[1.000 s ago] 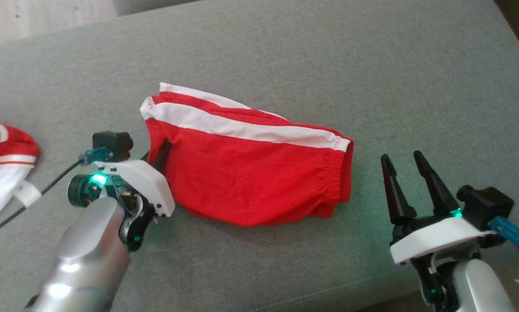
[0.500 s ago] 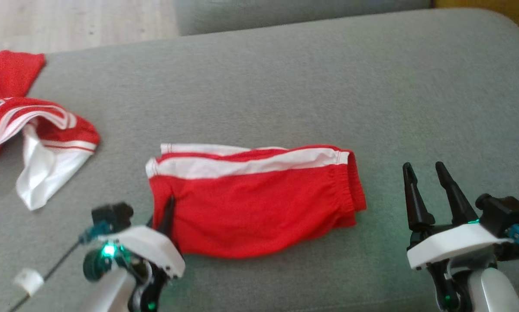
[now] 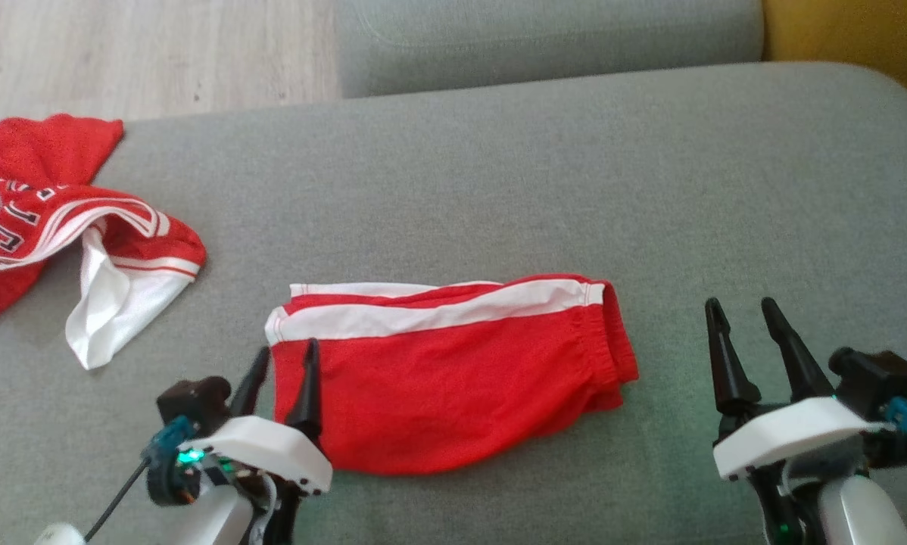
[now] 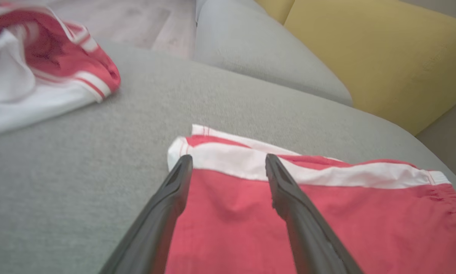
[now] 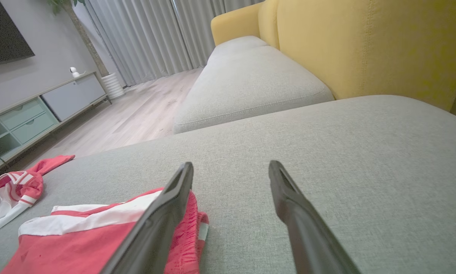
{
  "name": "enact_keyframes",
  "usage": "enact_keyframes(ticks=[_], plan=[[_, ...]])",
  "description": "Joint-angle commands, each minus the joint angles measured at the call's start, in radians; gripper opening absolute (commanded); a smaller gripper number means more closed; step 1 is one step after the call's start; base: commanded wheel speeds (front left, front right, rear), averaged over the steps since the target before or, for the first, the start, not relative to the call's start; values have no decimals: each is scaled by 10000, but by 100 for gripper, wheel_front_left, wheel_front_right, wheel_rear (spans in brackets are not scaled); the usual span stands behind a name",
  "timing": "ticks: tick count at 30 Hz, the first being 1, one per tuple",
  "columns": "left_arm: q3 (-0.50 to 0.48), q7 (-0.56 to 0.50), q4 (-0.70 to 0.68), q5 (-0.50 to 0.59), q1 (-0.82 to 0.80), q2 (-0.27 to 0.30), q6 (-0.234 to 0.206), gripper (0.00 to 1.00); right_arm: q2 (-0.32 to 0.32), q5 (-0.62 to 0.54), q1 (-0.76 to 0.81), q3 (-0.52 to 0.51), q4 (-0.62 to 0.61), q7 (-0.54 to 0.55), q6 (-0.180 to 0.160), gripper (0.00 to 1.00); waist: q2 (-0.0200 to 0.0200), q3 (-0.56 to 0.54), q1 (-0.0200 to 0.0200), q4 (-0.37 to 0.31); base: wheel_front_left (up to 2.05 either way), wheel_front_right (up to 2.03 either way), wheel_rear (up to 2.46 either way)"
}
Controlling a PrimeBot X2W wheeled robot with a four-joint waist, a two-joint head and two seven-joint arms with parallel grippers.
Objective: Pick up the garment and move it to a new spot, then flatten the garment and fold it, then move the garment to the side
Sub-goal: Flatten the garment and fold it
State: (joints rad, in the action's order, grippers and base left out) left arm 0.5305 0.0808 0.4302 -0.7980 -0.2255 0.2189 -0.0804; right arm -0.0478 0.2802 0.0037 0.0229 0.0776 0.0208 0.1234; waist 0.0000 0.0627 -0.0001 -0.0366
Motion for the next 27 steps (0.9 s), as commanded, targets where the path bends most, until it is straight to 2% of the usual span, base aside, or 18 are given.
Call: enact_keyframes(ticks=[1, 5, 9, 12, 17, 21, 27], plan=[[-432, 460, -404, 326, -306, 319, -139, 100, -24, -28, -108, 111, -291, 75, 73, 100, 0, -207, 1, 76, 0, 0, 0], [-480, 1168, -740, 812, -213, 560, -377, 100, -24, -16, 108, -83, -212, 256, 73, 100, 0, -578, 1, 303, 0, 0, 0], [-524, 1398, -1119, 1037, -30, 652, -575, 100, -24, 34, 229, -175, -91, 570, 73, 100, 0, -731, 1, 497, 0, 0, 0], [-649, 1582, -2016, 1230, 564, 741, -984, 100, -24, -60, 113, 86, 69, 1281, 73, 100, 0, -849, 1, 885, 0, 0, 0], [-731, 1652, -2868, 1334, 1244, 822, -1366, 100, -24, -262, -501, 531, 464, 2153, 73, 100, 0, -877, 1, 1274, 0, 0, 0], [-707, 1660, -3318, 1362, 1566, 815, -1548, 100, -24, -453, -1062, 670, 1154, 2671, 73, 100, 0, -898, 1, 1610, 0, 0, 0], [-568, 1584, -3596, 1410, 1652, 790, -1633, 100, -24, -1102, -1522, 254, 2609, 3279, 73, 100, 0, -900, 1, 2005, 0, 0, 0]])
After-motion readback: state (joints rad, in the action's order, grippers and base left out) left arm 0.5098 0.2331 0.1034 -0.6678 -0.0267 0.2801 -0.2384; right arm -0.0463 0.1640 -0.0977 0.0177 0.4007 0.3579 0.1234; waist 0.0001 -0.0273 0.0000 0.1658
